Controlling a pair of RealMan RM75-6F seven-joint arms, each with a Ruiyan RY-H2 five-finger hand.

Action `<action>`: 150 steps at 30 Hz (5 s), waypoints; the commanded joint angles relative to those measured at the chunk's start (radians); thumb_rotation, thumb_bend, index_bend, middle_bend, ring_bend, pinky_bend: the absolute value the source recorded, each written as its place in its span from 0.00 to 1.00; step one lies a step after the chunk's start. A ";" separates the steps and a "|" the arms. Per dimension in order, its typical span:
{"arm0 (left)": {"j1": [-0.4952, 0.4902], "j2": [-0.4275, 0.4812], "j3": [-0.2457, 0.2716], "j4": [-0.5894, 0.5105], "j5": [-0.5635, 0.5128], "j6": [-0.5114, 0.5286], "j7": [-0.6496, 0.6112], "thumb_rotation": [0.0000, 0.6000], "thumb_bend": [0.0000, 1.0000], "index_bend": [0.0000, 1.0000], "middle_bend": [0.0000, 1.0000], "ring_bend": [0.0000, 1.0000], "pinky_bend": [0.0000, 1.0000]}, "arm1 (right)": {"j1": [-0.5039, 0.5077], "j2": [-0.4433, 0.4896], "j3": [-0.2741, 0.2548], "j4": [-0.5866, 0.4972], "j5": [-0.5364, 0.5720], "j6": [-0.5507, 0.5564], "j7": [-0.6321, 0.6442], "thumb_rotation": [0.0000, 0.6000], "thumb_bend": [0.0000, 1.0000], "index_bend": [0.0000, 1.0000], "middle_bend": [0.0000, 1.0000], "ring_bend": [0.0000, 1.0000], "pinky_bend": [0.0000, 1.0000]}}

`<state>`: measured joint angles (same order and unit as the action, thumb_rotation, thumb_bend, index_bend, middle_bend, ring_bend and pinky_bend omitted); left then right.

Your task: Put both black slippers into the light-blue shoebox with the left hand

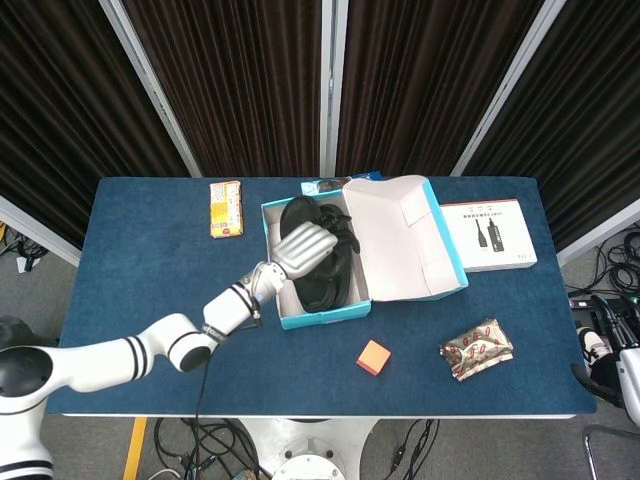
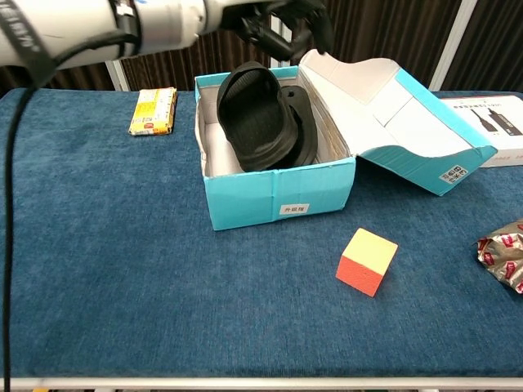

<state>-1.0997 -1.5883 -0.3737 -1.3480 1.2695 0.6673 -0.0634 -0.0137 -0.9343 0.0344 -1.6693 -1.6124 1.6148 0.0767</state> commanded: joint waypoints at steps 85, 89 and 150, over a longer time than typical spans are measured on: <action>0.154 0.126 0.181 -0.049 -0.519 0.213 0.246 1.00 0.34 0.16 0.18 0.11 0.24 | 0.009 -0.005 -0.004 -0.006 -0.028 0.004 -0.007 1.00 0.10 0.06 0.18 0.00 0.06; 0.206 0.162 0.189 -0.085 -0.468 0.227 0.195 1.00 0.26 0.13 0.15 0.11 0.24 | 0.010 -0.007 -0.004 -0.001 -0.028 0.004 -0.002 1.00 0.10 0.06 0.18 0.00 0.06; 0.379 0.144 0.117 -0.125 -0.330 0.233 0.005 1.00 0.15 0.12 0.12 0.08 0.25 | 0.005 -0.002 -0.008 0.006 -0.034 0.016 0.007 1.00 0.10 0.06 0.18 0.00 0.06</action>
<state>-0.7444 -1.4780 -0.2354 -1.4322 0.9020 0.8727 -0.0179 -0.0086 -0.9368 0.0261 -1.6642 -1.6463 1.6309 0.0828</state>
